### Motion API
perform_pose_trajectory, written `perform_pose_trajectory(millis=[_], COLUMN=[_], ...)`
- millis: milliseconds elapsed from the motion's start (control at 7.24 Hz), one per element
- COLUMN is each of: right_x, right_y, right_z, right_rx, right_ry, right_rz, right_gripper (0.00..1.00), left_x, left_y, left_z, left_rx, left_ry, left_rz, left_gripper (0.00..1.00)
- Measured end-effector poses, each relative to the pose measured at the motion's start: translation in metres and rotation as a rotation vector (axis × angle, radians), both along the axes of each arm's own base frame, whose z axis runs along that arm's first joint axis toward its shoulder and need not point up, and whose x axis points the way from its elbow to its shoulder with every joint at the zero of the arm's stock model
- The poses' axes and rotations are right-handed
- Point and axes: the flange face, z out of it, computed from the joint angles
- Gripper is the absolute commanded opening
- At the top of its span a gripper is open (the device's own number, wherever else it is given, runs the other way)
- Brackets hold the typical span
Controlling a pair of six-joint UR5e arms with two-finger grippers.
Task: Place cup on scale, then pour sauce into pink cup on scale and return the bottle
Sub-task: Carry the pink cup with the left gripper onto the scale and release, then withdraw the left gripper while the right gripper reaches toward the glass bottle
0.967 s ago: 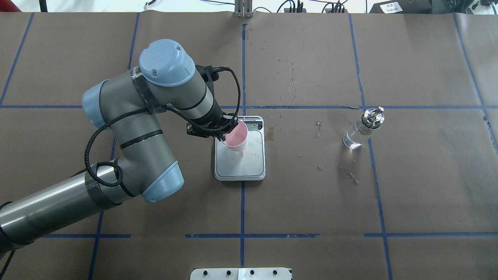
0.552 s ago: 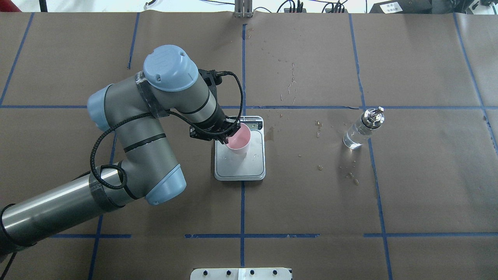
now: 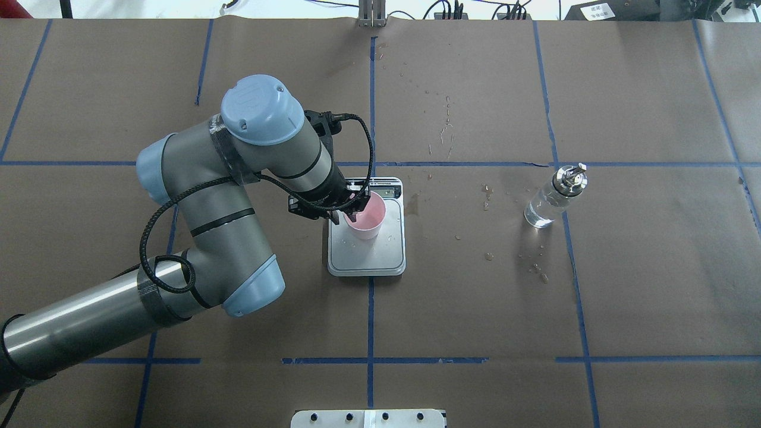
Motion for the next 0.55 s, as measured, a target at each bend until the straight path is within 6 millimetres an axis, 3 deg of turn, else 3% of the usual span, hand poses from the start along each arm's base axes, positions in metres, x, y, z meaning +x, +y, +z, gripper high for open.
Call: perform_pose_trajectory(millis=[276, 552], right_x=[-0.016, -0.057], right_y=[-0.002, 0.007], right_z=[-0.040, -0.111], right_rx=[-0.012, -0.034], right_ry=[-0.024, -0.088], right_rz=[0.033, 0.087], right_gripper=[1.00, 1.00], left_x=[-0.032, -0.080], left_y=[0.004, 0.005], left_z=[-0.027, -0.027], left_rx=[0.037, 0.063], left_ry=[0.060, 0.118], left_rz=[-0.018, -0.039], left_gripper=[0.62, 0.62])
